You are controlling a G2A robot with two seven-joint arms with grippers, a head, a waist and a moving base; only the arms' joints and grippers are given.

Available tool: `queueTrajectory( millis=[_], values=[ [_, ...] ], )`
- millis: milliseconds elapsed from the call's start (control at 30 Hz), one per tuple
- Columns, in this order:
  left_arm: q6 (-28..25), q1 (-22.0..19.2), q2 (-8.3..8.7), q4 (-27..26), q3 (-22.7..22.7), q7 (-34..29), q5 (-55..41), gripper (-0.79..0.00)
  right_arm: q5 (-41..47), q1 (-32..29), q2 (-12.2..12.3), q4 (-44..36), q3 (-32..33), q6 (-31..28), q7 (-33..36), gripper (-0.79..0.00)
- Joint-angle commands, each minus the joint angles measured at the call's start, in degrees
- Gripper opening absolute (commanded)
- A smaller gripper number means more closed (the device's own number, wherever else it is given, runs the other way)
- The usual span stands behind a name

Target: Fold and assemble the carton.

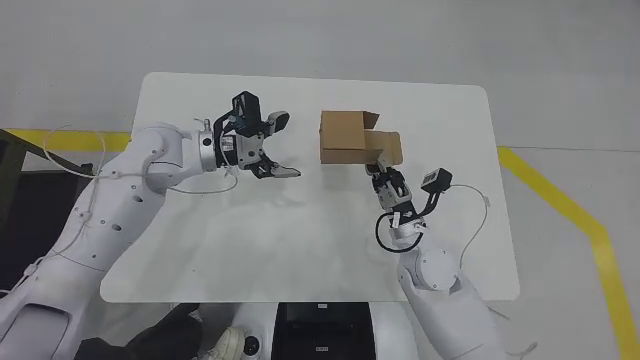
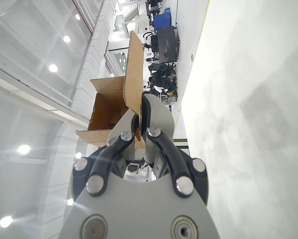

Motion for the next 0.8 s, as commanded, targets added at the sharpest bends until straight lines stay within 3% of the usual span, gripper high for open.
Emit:
queueTrajectory(
  millis=[0, 400, 767],
  values=[
    [-0.6, -0.7, -0.33, 1.3, 0.7, -0.1, -0.1, 0.0, -0.4, 0.2, -0.2, 0.3, -0.7, 0.0, -0.1, -0.785],
    [-2.7, -4.5, -2.16, 6.4, 6.7, 0.9, -1.6, 0.0, -0.4, 0.0, -1.0, 0.9, -3.4, -0.6, -0.1, -0.785],
    [-2.7, -7.3, -2.21, 9.0, 11.2, 2.3, -4.0, 0.0, 0.2, -0.4, -1.3, 0.3, -4.1, -0.5, 1.3, -0.785]
  ],
)
